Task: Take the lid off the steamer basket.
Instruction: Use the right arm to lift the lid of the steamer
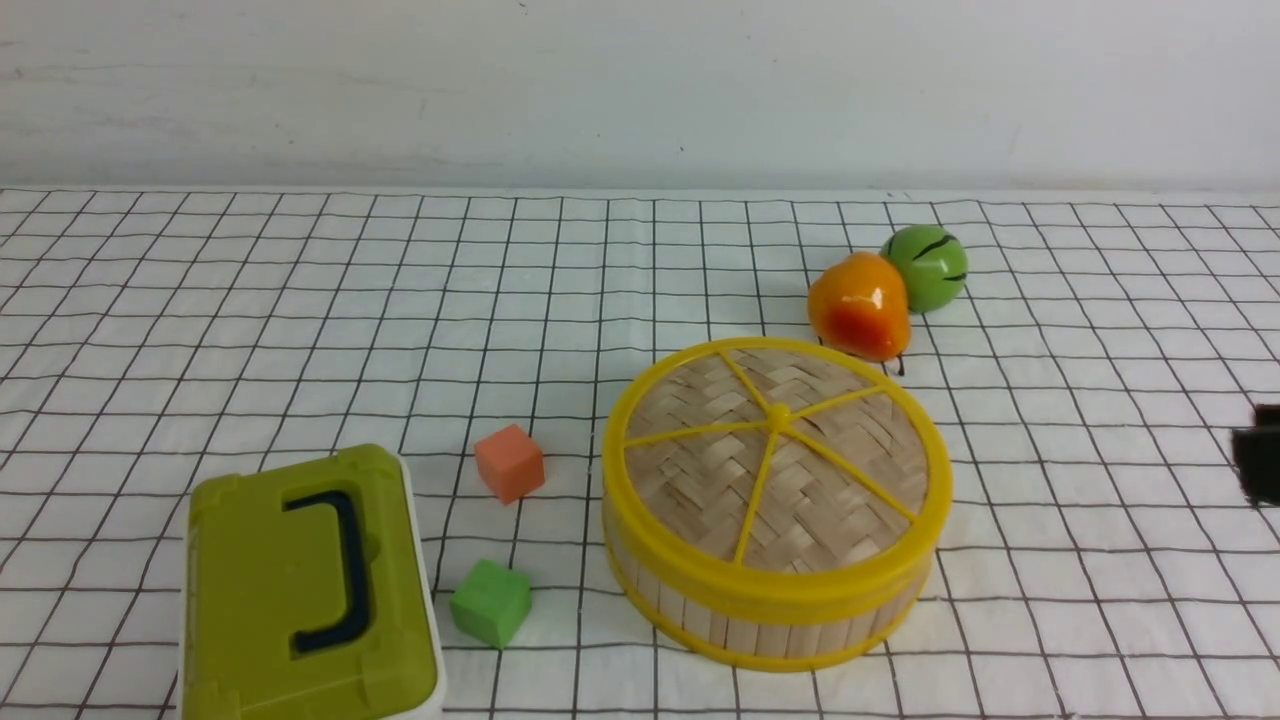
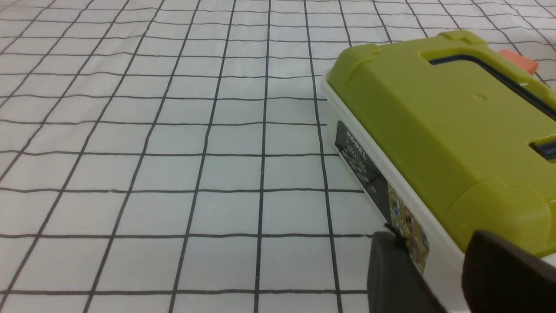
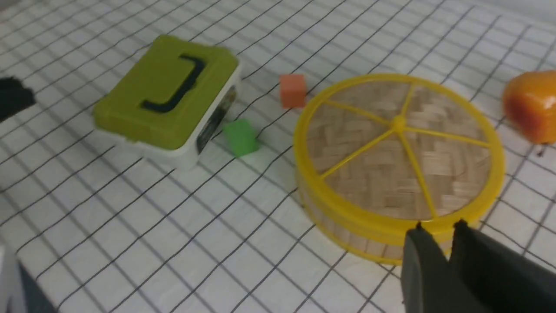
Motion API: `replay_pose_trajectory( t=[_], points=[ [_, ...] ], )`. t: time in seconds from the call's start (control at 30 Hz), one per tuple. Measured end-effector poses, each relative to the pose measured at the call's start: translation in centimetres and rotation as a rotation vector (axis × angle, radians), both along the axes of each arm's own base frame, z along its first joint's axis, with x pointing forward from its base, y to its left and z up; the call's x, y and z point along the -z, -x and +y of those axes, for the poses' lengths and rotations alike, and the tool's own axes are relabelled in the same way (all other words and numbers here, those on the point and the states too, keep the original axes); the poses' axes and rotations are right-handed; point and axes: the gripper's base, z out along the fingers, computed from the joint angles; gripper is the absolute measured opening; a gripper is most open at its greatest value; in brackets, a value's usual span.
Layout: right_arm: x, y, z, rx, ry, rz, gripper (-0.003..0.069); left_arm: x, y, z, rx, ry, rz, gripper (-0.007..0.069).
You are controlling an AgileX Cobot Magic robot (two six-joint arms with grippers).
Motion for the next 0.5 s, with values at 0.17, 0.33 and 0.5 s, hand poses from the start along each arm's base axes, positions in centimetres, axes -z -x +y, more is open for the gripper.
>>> replay_pose_trajectory(
  t=[0.17,0.33,0.5],
  points=[
    [-0.7,-2.7,2.2,-0.136,0.16,0.081,-0.0019,0.0,0.0,0.0,0.0,0.0,0.0,0.0239],
    [0.1,-6.6,4.8,-0.115,0.376,0.192,-0.0021,0.0,0.0,0.0,0.0,0.0,0.0,0.0239],
    [1.8,-11.5,7.6,-0.07,0.458,0.268,0.0002,0.0,0.0,0.0,0.0,0.0,0.0,0.0239]
  ],
)
